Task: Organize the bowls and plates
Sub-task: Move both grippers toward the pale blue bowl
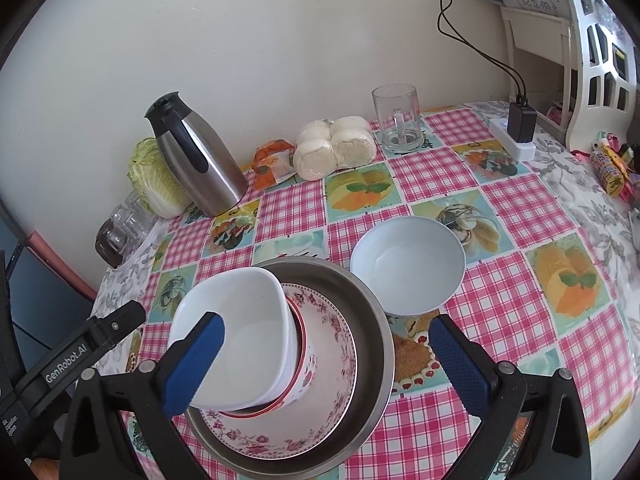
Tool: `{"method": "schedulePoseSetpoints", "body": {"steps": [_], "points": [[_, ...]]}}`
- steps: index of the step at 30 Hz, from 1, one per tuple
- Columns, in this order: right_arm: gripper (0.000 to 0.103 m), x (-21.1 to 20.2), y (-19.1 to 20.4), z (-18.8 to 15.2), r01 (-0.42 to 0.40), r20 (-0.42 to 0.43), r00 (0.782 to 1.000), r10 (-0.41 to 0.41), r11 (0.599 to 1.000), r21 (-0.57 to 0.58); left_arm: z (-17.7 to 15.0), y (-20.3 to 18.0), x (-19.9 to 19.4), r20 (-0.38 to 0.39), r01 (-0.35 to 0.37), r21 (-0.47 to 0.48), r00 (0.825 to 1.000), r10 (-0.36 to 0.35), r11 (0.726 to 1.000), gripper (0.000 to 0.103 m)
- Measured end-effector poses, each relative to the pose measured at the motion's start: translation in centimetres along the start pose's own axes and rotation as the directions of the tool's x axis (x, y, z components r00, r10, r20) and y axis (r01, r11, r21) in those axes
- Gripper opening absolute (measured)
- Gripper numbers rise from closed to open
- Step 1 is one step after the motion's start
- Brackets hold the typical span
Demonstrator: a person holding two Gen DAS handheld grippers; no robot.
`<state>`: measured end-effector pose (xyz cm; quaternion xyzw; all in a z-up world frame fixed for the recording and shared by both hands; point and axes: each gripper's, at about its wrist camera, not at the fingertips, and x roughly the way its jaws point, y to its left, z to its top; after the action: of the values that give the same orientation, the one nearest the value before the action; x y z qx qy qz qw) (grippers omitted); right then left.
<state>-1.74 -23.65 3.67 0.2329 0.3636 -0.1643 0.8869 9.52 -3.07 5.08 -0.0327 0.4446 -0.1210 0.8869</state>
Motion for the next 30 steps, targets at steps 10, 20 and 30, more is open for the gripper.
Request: {"method": "schedulePoseSetpoints", "body": {"steps": [10, 20, 30], "points": [[0.103, -1.3, -1.2, 0.7, -0.023, 0.025, 0.999, 0.022, 1.0, 0.021, 0.4, -1.4, -1.5, 0.073, 0.034, -0.042, 0.997, -0.031, 0.999, 0.103], [0.103, -2.8, -5.4, 1.8, -0.013, 0.064, 0.998, 0.006, 0.995, 0.103, -0.2, -5.8, -3.7, 0.164, 0.119, 0.005, 0.979, -0.118, 0.993, 0.103], [0.103, -4.4, -11.8, 2.4, 0.026, 0.102, 0.994, -0.05, 0.974, 0.227, -1.5, -11.8, -3.8, 0.147, 0.189, 0.137, 0.967, -0.208, 0.972, 0.103]]}}
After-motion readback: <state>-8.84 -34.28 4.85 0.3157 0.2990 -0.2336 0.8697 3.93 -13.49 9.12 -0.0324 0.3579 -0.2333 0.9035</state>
